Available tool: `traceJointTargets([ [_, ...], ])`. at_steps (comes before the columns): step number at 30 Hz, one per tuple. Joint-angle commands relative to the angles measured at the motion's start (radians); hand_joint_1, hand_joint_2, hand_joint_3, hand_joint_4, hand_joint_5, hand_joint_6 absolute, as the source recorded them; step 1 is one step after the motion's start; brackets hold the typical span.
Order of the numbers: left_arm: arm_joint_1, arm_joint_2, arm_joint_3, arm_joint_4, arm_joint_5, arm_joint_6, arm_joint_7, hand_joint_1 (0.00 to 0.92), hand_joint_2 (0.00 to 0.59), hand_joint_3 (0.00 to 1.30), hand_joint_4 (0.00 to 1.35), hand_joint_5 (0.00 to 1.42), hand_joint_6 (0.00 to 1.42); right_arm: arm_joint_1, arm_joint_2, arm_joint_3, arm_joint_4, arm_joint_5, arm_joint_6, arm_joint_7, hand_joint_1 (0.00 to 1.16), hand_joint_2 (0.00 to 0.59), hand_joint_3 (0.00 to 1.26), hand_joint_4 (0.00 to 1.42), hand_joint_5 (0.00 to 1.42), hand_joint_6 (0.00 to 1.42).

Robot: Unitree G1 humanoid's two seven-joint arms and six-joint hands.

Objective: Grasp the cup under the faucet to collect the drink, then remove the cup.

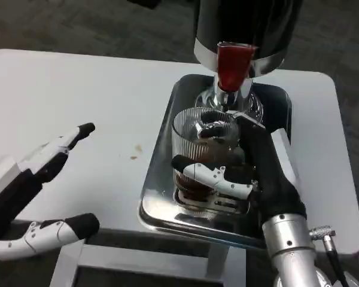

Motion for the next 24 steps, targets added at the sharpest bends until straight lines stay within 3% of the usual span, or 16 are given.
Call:
traceJointTargets([
  [1, 0.019, 0.003, 0.006, -0.040, -0.002, 0.015, -0.005, 0.000, 0.039, 0.00, 0.00, 0.00, 0.00, 0.033, -0.001, 0.004, 0.001, -0.003, -0.023, -0.005, 0.84, 0.157, 0.62, 0.66, 0.83, 0.86],
  [13, 0.028, 0.001, 0.015, -0.085, -0.011, 0.037, -0.008, 0.000, 0.040, 0.00, 0.00, 0.00, 0.00, 0.061, -0.012, 0.008, -0.035, -0.013, -0.062, -0.007, 0.85, 0.149, 0.63, 0.67, 0.85, 0.91],
  [24, 0.054, 0.008, 0.058, -0.143, -0.038, 0.063, -0.015, 0.000, 0.041, 0.00, 0.00, 0.00, 0.00, 0.118, -0.045, 0.034, -0.131, -0.037, -0.093, 0.017, 0.84, 0.154, 0.64, 0.67, 0.85, 0.92],
])
